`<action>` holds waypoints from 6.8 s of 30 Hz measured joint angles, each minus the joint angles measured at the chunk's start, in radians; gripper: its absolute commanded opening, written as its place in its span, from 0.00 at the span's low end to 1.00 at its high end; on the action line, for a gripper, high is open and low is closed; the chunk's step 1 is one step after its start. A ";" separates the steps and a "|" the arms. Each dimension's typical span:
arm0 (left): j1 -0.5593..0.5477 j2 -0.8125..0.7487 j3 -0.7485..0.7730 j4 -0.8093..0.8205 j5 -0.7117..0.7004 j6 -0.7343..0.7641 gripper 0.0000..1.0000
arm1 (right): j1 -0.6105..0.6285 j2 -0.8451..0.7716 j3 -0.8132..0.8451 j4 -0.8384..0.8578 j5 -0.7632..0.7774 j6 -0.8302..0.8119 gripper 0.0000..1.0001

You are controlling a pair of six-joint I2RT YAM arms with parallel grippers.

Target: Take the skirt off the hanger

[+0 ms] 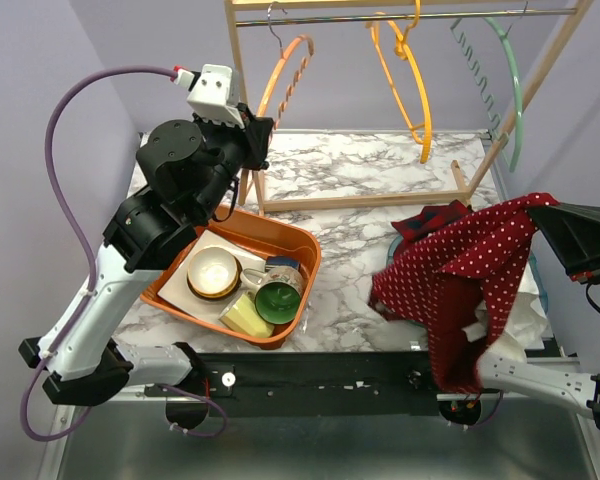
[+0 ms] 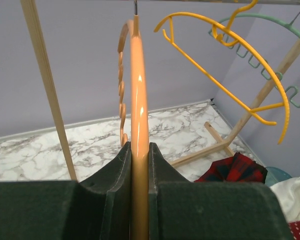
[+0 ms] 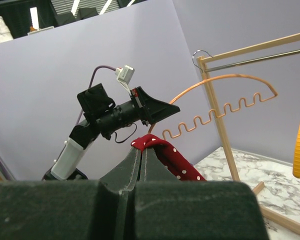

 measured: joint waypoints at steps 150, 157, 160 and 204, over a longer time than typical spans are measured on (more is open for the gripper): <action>0.006 -0.441 -0.334 0.122 0.020 -0.006 0.99 | -1.107 0.417 -1.044 -0.055 0.078 0.822 0.61; 0.006 -0.449 -0.336 0.122 0.019 -0.003 0.99 | -1.107 0.335 -0.803 -0.340 0.166 0.741 0.76; 0.006 -0.458 -0.344 0.122 0.019 -0.002 0.99 | -1.107 0.335 -0.682 -0.413 0.200 0.711 0.76; 0.006 -0.573 -0.497 0.122 0.000 -0.059 0.99 | -1.205 0.365 -0.916 0.148 -0.064 0.149 0.01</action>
